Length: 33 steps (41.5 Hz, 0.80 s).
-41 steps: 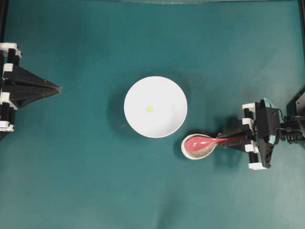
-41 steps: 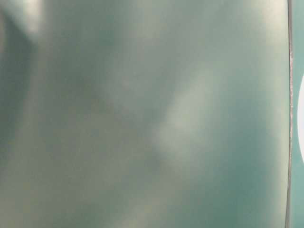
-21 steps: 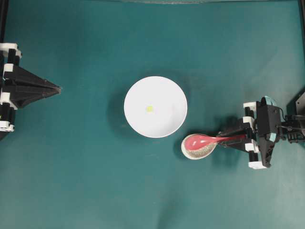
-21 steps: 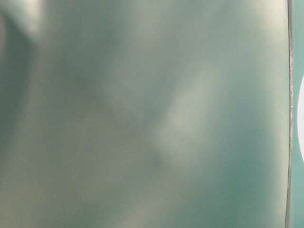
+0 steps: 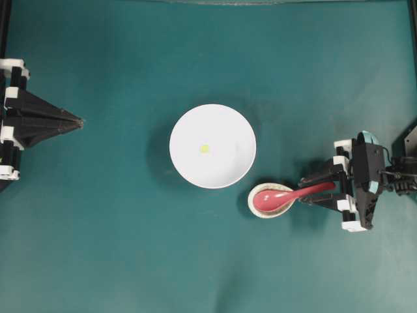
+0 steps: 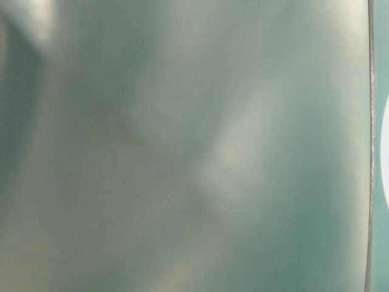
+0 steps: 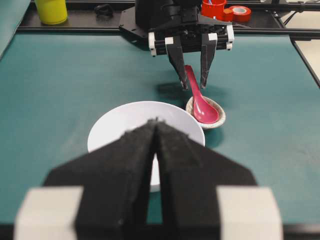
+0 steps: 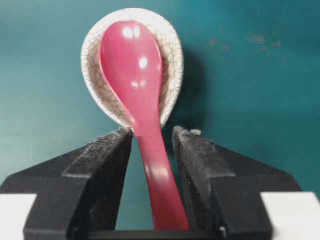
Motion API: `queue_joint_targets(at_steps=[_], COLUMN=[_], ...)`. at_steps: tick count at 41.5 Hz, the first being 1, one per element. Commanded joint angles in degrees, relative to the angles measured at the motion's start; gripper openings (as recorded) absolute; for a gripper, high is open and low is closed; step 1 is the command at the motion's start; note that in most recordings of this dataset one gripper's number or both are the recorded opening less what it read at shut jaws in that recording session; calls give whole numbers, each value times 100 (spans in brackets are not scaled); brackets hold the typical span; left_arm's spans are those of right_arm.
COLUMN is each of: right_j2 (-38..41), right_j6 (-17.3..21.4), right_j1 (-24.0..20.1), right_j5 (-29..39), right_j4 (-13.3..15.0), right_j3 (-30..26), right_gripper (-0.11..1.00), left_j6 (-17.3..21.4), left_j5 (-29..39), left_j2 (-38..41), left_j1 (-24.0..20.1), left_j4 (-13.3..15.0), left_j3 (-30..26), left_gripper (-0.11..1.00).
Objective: Scoop the yellow hexagonal prism block from the bowl with a spoon using the right arm.
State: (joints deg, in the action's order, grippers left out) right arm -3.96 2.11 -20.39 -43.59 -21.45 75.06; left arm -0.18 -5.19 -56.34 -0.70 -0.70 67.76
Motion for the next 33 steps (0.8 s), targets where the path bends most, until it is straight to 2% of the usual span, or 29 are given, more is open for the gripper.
queue_joint_targets(at_steps=[1,14,26,33], right_j2=[-88,-88,-88,-88], right_j6=[-35,-70,-378,-396], right_j1=[-18,-18,-9,-18], right_j5=[-44,-53,-193,-255], right_j4=[0,343,334,334], right_j3=[-18,-18,-26,-26], right_gripper=[45,45,45,45], left_j6=[-9,-9,-44,-44], left_j5=[-9,0,0,0], left_j2=[62,62,70,70], left_j1=[-9,-9,-9,-9], left_j4=[-9,-9,-9,-9], left_j3=[-123,-123,-114,-114], left_gripper=[1,1,1,1])
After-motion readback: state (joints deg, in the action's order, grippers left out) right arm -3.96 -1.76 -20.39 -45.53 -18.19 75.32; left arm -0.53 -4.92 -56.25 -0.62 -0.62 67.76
